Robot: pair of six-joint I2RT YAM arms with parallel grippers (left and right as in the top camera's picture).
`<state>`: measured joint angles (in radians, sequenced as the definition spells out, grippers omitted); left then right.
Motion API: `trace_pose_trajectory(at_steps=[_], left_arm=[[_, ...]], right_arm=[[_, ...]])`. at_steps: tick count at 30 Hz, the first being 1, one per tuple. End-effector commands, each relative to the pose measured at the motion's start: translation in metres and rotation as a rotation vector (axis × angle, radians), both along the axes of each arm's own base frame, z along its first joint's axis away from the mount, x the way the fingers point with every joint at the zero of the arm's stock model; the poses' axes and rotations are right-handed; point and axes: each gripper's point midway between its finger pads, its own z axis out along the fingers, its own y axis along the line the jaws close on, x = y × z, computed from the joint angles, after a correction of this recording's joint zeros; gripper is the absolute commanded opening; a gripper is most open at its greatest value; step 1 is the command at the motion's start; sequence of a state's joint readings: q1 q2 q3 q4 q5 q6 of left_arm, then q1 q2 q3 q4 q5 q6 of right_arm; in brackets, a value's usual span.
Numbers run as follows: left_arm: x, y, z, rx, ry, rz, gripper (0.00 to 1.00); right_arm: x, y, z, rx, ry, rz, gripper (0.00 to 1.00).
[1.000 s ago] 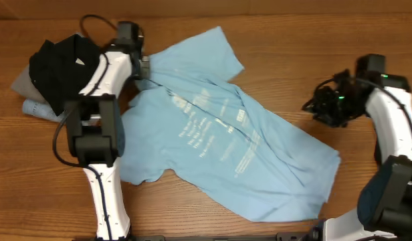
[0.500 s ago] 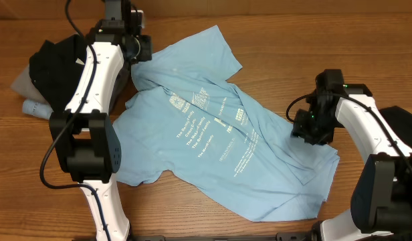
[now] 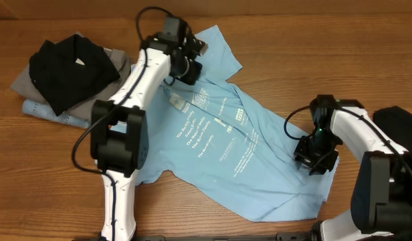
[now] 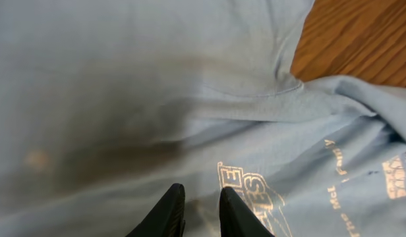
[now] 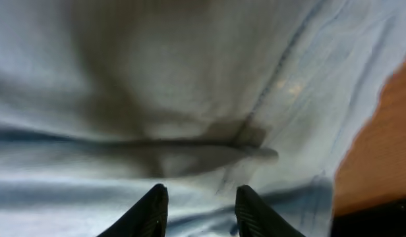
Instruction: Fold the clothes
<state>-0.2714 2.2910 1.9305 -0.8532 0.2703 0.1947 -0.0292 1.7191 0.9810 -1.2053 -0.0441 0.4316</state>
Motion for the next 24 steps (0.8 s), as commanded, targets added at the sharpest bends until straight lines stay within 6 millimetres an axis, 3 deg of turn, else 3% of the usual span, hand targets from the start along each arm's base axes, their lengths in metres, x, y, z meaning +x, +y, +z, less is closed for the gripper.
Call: trace_pose_trajectory(at_steps=[1,5,9,11,12,14,21,24], left_arm=[[-0.001,0.005,-0.020,0.016,0.027,-0.021,0.23],[0.000,0.009,-0.022,0.034,0.023,-0.014,0.27],[0.002,0.014,-0.023,0.064,0.016,-0.003,0.30],[0.002,0.015,-0.023,0.066,0.014,-0.002,0.30],[0.002,0.015,-0.023,0.067,0.014,-0.002,0.30],[0.002,0.015,-0.024,0.067,0.016,-0.001,0.31],[0.001,0.018,-0.024,0.079,0.019,0.004,0.36],[0.004,0.021,-0.024,0.084,0.010,0.010,0.42]], right_arm=[[-0.006,-0.002,-0.014,-0.019,-0.027,-0.013,0.38],[-0.012,0.000,-0.026,-0.012,-0.034,-0.014,0.37],[-0.009,-0.001,-0.024,-0.016,-0.043,-0.014,0.18],[-0.004,-0.002,-0.022,-0.016,-0.056,-0.015,0.15],[-0.002,-0.002,-0.021,-0.016,-0.060,-0.014,0.15],[0.000,-0.005,-0.016,-0.032,-0.056,-0.010,0.27],[0.024,-0.011,0.008,-0.065,-0.135,-0.003,0.30],[0.030,-0.012,0.016,-0.066,-0.172,-0.009,0.36]])
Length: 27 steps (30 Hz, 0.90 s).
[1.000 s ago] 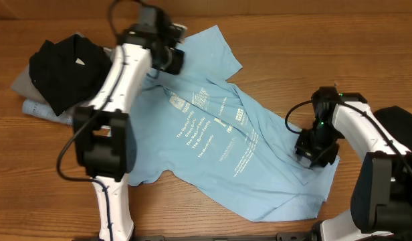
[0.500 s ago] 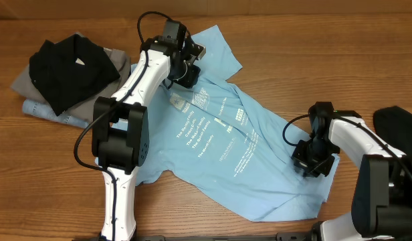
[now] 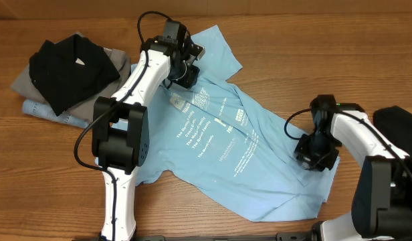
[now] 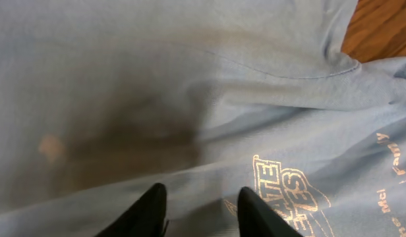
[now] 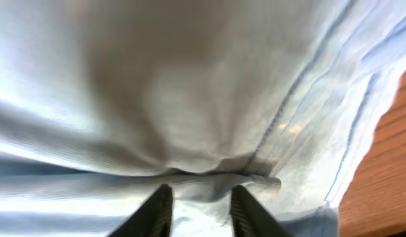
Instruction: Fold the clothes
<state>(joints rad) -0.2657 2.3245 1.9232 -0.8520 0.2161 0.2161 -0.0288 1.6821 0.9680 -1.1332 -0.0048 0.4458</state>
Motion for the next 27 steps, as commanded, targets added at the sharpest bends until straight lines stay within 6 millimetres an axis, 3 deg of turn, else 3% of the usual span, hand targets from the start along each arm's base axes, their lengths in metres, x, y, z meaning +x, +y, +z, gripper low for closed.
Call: trace_pose_trajectory(at_steps=[1,9,16,21,27], left_arm=[[0.004,0.009,-0.003,0.019,-0.006,0.006,0.43],[0.002,0.013,-0.004,0.022,0.005,0.013,0.46],[0.002,0.014,-0.004,0.021,0.005,0.015,0.47],[0.003,0.015,-0.004,0.022,0.005,0.017,0.49],[0.004,0.015,-0.003,0.021,0.002,0.017,0.50]], right_arm=[[0.013,-0.007,0.017,-0.022,-0.079,-0.016,0.38],[-0.008,-0.029,0.004,-0.040,-0.021,-0.103,0.41],[-0.014,-0.018,-0.014,0.042,-0.040,-0.120,0.42],[-0.018,-0.015,-0.012,0.058,-0.021,-0.102,0.28],[-0.022,-0.015,-0.001,0.061,0.015,-0.104,0.30]])
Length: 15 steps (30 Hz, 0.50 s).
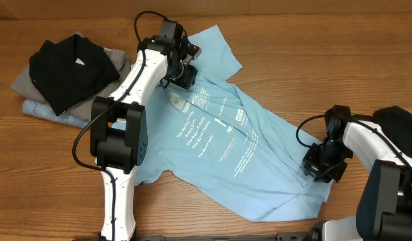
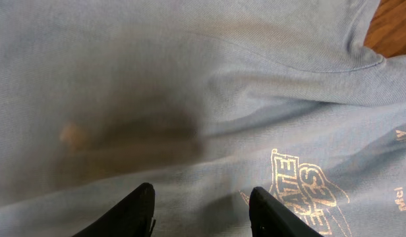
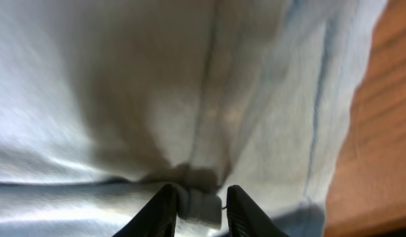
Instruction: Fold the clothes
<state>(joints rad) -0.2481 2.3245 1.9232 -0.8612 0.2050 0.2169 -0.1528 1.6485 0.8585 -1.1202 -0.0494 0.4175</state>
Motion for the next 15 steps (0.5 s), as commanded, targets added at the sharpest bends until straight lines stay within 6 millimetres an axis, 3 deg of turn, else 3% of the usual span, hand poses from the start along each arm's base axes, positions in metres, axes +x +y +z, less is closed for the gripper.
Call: trace_pose_trajectory(at_steps=[1,12,15], left_arm=[[0.0022,0.0039,-0.0023,0.008,-0.005,-0.003,0.50],[0.0021,0.0040,-0.0023,0.008,-0.004,-0.002,0.51],[0.0021,0.0040,-0.0023,0.008,-0.004,-0.002,0.51]], right_arm=[[0.0105,0.0000,0.0116,0.005,-0.037,0.003,0.33],[0.0112,0.0046,0.0118,0.029,-0.041,-0.003,0.33],[0.0130,0.0044,0.0112,0.029,-0.049,-0.003,0.28]])
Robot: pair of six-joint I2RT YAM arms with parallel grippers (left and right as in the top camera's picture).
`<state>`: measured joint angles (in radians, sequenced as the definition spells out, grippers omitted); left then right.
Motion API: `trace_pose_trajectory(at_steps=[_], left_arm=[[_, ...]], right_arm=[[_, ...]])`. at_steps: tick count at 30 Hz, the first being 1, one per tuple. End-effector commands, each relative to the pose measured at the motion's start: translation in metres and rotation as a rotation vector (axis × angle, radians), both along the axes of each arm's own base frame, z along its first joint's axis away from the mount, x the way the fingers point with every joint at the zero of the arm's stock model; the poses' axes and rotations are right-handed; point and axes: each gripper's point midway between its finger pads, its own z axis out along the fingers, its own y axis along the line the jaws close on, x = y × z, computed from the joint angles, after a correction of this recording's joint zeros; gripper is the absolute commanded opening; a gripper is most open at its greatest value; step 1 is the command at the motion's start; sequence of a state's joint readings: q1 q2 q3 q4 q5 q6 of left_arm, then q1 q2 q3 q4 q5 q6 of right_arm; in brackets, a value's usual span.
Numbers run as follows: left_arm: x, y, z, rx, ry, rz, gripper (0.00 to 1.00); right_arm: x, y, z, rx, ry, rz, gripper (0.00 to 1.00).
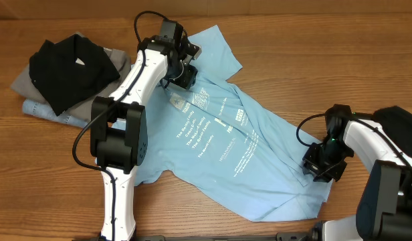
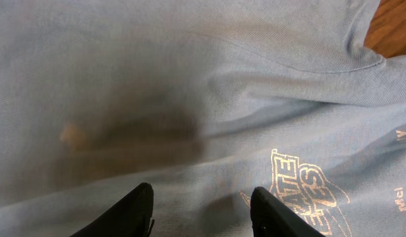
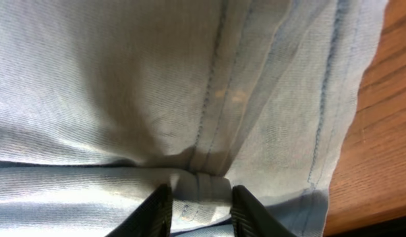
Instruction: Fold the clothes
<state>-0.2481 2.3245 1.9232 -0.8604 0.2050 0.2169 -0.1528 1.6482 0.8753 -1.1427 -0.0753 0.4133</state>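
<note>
A light blue T-shirt (image 1: 219, 134) with printed text lies crumpled and slanted across the wooden table (image 1: 326, 53). My left gripper (image 1: 186, 70) hovers low over its upper part near the far sleeve. In the left wrist view that gripper (image 2: 200, 197) is open, with flat fabric under its wide-set fingers. My right gripper (image 1: 321, 167) sits at the shirt's right hem. In the right wrist view it (image 3: 200, 197) is shut on a bunched fold of the stitched hem (image 3: 202, 187).
A black garment (image 1: 69, 67) lies on a pile of folded clothes at the far left, over grey cloth (image 1: 22, 80) and a pale blue piece (image 1: 42, 110). Another dark cloth (image 1: 400, 120) lies at the right edge, behind my right arm.
Almost nothing differs. The hem fold sits slightly fuller between my right fingers and shows sharper. My left gripper stays open in the same spot.
My left gripper's fingers stood close together over the shirt's upper part, then wider apart, then fully open. My right gripper was on the shirt's right side with a ridge of cloth ahead, then farther right at the hem with the fold between its fingers, where it stays.
</note>
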Motion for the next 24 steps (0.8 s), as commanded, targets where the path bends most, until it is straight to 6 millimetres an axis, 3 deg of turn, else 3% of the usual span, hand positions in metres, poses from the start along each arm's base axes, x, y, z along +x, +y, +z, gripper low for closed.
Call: trace_pose_trajectory(at_steps=[1,5,10,14,18,19,21,22,23,24], left_arm=[[0.002,0.004,-0.002,0.008,-0.004,-0.002,0.52],[0.001,0.004,-0.003,0.009,-0.001,-0.002,0.52],[0.001,0.004,-0.003,0.009,-0.001,-0.003,0.53],[0.001,0.004,-0.003,0.009,0.000,-0.003,0.54],[0.001,0.004,-0.003,0.009,-0.001,-0.003,0.55],[0.001,0.004,-0.003,0.009,-0.001,-0.002,0.55],[0.001,0.004,-0.003,0.009,0.000,-0.002,0.55],[0.001,0.004,-0.003,0.009,0.001,-0.002,0.55],[0.001,0.004,-0.003,0.010,0.003,-0.002,0.55],[-0.001,0.005,-0.003,0.010,0.009,0.001,0.55]], right_arm=[[0.012,0.001,0.007,0.008,-0.052,-0.002,0.25],[0.013,0.005,0.007,0.030,-0.056,-0.016,0.04],[0.020,0.001,0.011,0.024,-0.076,-0.028,0.04],[0.046,-0.014,0.028,0.003,-0.148,-0.066,0.04],[0.112,-0.060,0.077,-0.086,-0.382,-0.142,0.04],[0.136,-0.091,0.099,-0.183,-0.482,-0.191,0.04],[0.162,-0.140,0.131,-0.341,-0.618,-0.309,0.04],[0.182,-0.173,0.156,-0.408,-0.747,-0.386,0.04],[0.188,-0.184,0.164,-0.416,-0.797,-0.406,0.09],[0.196,-0.195,0.172,-0.398,-0.862,-0.431,0.60]])
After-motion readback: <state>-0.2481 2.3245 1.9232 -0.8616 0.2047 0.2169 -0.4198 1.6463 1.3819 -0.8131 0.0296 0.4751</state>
